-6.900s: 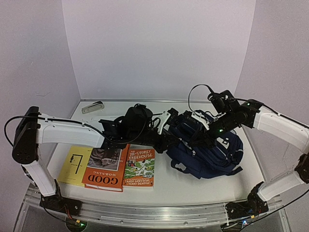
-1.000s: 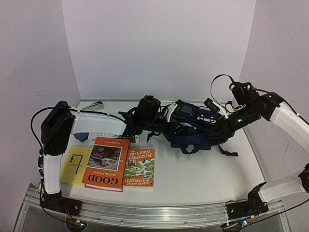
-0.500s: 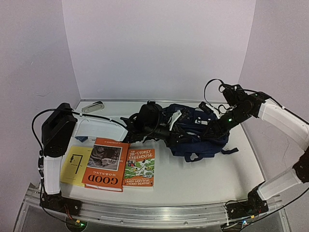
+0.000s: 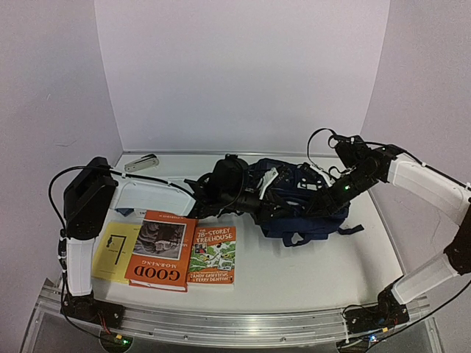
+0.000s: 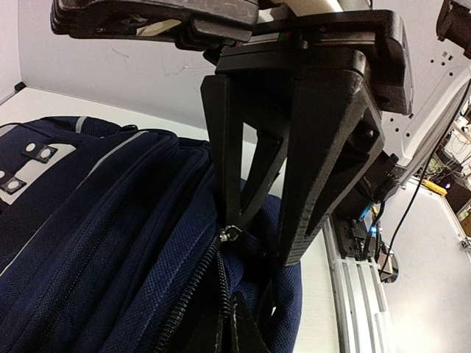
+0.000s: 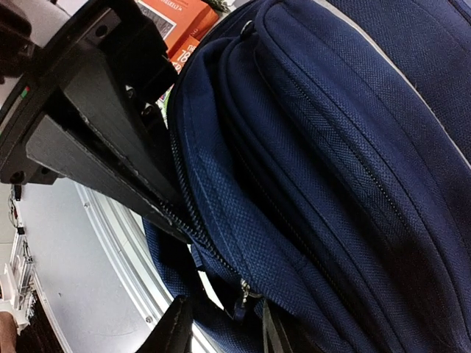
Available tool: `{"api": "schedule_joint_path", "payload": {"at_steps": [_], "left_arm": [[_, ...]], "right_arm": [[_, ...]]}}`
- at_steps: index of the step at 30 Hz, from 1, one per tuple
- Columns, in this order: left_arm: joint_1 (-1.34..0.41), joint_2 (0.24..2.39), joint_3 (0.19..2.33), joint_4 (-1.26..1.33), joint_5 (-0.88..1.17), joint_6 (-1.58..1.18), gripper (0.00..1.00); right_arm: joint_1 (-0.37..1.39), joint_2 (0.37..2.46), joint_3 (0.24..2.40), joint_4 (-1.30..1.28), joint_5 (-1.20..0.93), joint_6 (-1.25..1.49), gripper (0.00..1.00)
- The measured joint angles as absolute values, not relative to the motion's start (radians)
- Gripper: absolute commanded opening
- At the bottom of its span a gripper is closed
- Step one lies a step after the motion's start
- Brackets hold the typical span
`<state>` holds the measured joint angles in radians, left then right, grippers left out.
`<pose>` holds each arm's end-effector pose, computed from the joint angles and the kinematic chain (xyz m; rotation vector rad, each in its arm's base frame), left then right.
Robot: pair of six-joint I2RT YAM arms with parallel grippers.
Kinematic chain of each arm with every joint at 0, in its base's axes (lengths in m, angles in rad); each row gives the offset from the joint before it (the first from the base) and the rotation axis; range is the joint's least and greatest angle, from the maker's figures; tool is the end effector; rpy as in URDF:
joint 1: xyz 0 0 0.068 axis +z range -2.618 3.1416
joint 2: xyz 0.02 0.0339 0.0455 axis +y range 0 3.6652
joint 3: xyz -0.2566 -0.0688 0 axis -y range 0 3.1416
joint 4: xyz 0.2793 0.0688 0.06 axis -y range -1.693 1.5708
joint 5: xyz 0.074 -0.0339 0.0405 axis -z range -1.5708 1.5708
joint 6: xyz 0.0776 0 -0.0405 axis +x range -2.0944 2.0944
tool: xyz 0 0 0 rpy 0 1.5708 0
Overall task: Pack the student bag
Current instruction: Unzip the student bag at the center of the board.
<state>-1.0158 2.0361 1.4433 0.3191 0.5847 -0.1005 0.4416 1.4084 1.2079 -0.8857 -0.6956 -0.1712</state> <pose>0.2449 -0.4763 0.1990 1.2664 1.5599 -1.2864 0.2738 0.1845 0.2517 -0.9988 2.3906 1.0130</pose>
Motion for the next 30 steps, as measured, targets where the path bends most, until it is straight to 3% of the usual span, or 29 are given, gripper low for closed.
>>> {"api": "schedule_joint_path", "payload": {"at_steps": [11,17,30], "left_arm": [[-1.027,2.047,1.443,0.304,0.559,-0.073,0.00],[-1.030,2.048,1.445,0.303,0.546,-0.063,0.00],[-1.045,2.048,1.445,0.320,0.454,-0.058,0.00]], "right_arm": [[0.442,1.474,1.217,-0.875,-0.669,-0.111,0.23],[0.441,1.481,1.226,-0.875,-0.651,-0.077,0.00],[0.427,1.409,1.248,-0.876,-0.578,-0.078,0.00]]}}
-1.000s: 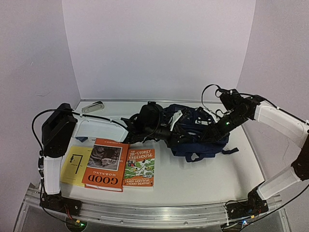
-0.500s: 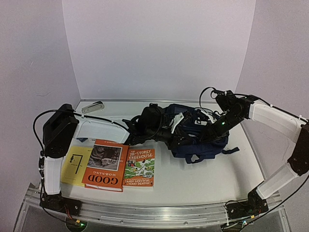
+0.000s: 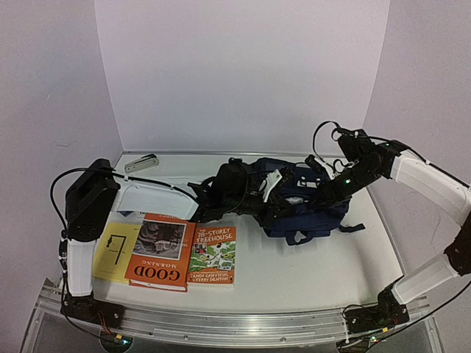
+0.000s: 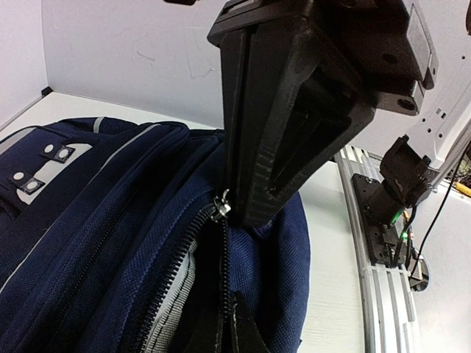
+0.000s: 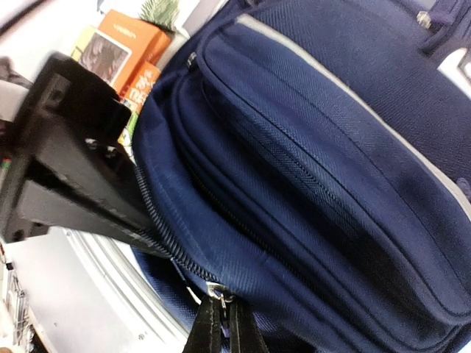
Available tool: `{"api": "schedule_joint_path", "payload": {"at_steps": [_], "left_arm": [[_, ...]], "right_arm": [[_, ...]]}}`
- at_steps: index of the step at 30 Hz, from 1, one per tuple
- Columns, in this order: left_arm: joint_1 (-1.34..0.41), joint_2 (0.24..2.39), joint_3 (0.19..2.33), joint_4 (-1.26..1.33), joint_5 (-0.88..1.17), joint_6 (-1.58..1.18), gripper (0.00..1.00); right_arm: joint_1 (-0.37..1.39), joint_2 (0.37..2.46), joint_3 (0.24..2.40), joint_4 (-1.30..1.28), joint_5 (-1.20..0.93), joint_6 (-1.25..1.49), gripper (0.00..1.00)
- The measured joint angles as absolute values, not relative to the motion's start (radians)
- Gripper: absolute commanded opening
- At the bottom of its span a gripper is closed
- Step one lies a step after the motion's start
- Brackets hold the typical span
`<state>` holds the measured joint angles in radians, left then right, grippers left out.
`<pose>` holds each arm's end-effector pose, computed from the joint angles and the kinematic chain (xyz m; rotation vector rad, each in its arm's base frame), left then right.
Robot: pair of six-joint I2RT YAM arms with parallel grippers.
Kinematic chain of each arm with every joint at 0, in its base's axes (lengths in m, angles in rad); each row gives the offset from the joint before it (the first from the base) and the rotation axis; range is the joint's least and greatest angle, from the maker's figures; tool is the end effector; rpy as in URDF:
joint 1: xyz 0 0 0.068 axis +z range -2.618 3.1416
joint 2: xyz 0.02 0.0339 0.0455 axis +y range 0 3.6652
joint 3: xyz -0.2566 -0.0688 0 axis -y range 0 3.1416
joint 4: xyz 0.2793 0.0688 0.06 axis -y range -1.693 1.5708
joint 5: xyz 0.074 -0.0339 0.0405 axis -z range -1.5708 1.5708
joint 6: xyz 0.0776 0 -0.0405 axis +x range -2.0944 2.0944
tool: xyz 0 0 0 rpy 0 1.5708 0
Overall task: Pack the student bag
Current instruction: Unzip the student bag at the center of the board.
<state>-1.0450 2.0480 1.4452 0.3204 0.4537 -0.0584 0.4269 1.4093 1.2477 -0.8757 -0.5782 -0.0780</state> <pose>0.2416 -0.4841 0.1925 1.2319 1.5711 -1.1611 0.2871 0.1772 0.2614 -0.8485 2.4488 0.8791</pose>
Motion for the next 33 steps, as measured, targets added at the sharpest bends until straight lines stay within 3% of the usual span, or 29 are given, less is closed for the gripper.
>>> {"api": "schedule_joint_path", "payload": {"at_steps": [25,33], "left_arm": [[-1.051,2.019,1.338,0.441,0.317,-0.077,0.00],[-1.054,2.000,1.307,0.474,0.299,-0.052,0.00]], "right_arm": [[0.353,1.377,1.243,-0.888,-0.459,-0.197,0.00],[0.205,1.427,1.243,-0.907,-0.748,-0.142,0.00]]}}
